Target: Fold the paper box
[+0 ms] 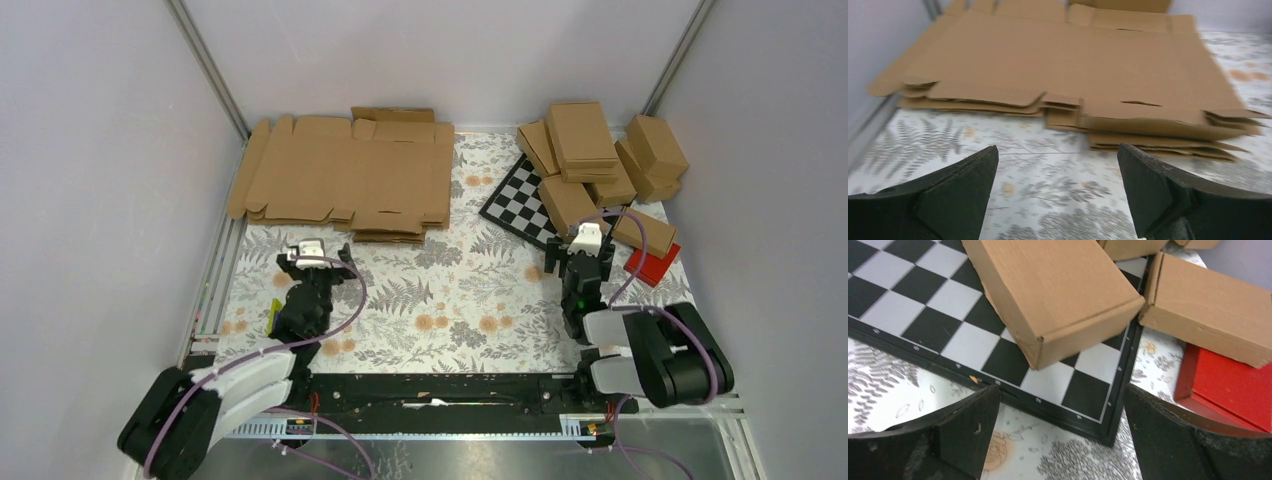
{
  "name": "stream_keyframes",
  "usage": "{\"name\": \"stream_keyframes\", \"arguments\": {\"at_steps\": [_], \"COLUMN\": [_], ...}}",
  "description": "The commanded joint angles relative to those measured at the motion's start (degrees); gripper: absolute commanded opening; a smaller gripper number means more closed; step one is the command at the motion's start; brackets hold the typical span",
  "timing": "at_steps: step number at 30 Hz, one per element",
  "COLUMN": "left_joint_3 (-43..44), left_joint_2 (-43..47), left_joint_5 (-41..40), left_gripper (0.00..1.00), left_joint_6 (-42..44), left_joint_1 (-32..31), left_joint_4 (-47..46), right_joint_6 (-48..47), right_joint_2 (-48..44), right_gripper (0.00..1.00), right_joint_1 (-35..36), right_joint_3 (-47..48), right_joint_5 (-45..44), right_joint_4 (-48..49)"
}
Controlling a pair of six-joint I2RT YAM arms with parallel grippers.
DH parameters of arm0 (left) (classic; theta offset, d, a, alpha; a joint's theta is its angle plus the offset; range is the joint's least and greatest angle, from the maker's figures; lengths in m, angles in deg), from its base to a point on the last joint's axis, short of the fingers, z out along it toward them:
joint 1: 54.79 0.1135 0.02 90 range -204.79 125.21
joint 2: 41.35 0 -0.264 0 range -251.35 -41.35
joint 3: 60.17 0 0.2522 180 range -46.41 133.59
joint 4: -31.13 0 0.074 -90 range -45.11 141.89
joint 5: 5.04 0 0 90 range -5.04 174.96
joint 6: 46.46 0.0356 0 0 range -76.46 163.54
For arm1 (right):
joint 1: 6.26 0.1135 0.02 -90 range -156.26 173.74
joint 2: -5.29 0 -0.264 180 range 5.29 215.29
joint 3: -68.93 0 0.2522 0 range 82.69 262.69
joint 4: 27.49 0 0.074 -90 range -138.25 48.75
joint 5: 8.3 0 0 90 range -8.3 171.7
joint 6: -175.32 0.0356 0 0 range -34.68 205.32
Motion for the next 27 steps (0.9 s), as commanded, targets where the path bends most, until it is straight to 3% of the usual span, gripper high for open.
{"name": "stream_keyframes", "arguments": {"at_steps": [1, 3, 5, 10, 14, 17, 27], "left_joint_3": [1.4, 0.3, -0.9, 5.5, 5.2, 9.5, 11.5], "left_joint_2": [-11.1, -18.1, -22.9, -27.4, -40.4, -38.2, -39.2], "left_joint_5": [-2.6, 0.7, 2.8, 15.0, 18.8, 19.8, 20.5], "left_gripper": [0.99, 0.99, 0.99, 0.98, 0.97, 0.98, 0.99], "left_joint_6": [6.2, 3.6, 2.7, 1.4, 1.2, 0.3, 0.8], "left_joint_1": [6.8, 11.8, 14.2, 21.8, 25.1, 25.5, 25.5], "left_joint_4": [-16.3, -23.5, -30.6, -22.2, -37.3, -25.3, -22.7], "right_joint_6": [0.0, -1.1, 3.9, 4.5, 4.1, 4.0, 4.0], "right_joint_2": [8.2, 14.6, 14.6, 15.0, 16.0, 16.1, 16.1], "right_gripper": [1.00, 1.00, 1.00, 0.99, 1.00, 1.00, 1.00], "right_joint_1": [-1.2, -1.2, -3.8, -4.8, -4.9, -4.9, -4.9], "right_joint_3": [2.0, 2.0, 1.7, 4.7, 4.2, 4.4, 4.3], "right_joint_5": [6.4, 5.8, 4.0, 5.7, 5.8, 5.8, 5.8], "right_joint_4": [17.9, 26.7, 24.7, 19.2, 22.1, 22.0, 22.0]}}
